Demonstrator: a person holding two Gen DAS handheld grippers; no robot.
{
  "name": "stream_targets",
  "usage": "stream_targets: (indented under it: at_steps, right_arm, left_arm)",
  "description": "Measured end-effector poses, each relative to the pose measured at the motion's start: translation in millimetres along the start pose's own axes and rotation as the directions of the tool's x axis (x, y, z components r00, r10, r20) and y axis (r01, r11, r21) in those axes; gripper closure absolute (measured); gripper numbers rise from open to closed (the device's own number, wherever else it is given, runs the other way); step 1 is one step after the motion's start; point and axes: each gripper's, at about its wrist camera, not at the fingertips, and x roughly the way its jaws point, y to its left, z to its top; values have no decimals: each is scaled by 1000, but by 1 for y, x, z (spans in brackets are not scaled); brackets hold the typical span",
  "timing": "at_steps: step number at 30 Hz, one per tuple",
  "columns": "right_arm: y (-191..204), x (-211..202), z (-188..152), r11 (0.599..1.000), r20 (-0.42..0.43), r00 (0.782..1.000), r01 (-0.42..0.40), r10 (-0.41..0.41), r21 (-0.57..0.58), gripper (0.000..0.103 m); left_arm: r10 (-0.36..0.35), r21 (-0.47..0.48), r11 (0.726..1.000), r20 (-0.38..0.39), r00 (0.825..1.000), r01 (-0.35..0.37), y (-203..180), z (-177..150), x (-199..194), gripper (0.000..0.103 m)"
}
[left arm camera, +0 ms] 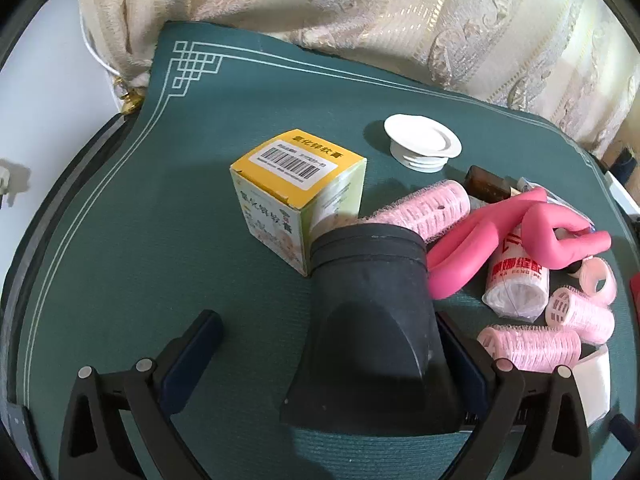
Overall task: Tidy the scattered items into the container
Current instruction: 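Grasp the black hair dryer nozzle with the left gripper while the right grasps the white packet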
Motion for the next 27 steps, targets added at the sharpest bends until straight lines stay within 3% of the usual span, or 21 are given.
stream_targets:
  at_steps: [3,4,5,7,9,13,19,27]
  right_arm:
    - [1,2,0,1000,-2,1000,-6,6,-12,0]
    - [2,3,0,1000,-3,1000,-6,6,-14,0]
    - [2,3,0,1000,-4,1000,-7,7,-15,0]
    - [3,3,5,1000,-9,1000,-6,6,-17,0]
    - [3,3,5,1000,-8,1000,-9,9,-15,0]
    - [-2,3,4,1000,-2,1000,-26,26,7,0]
    - [-12,6,20,995,0,999,-44,44,87,0]
    - [-7,23,47,992,-7,1000,13,-12,124,1]
  left_arm:
    - [-5,4,1000,1,1000,5,0,1,-1,0]
    - [-9,7,1000,11,1000,9,0,2,-2,10]
    - [-16,12,1000,26,1000,16,-3,4,-3,28]
    - [-39,17,999,59,997,39,-5,2,-8,49]
    - [-65,18,998,67,996,64,-4,0,-11,49]
    - [-185,-24,982,84,979,188,12,-5,-23,51]
    - [-205,-47,975,182,962,216,31,-7,-51,53]
    - [-217,-45,972,215,952,231,33,-5,-60,53]
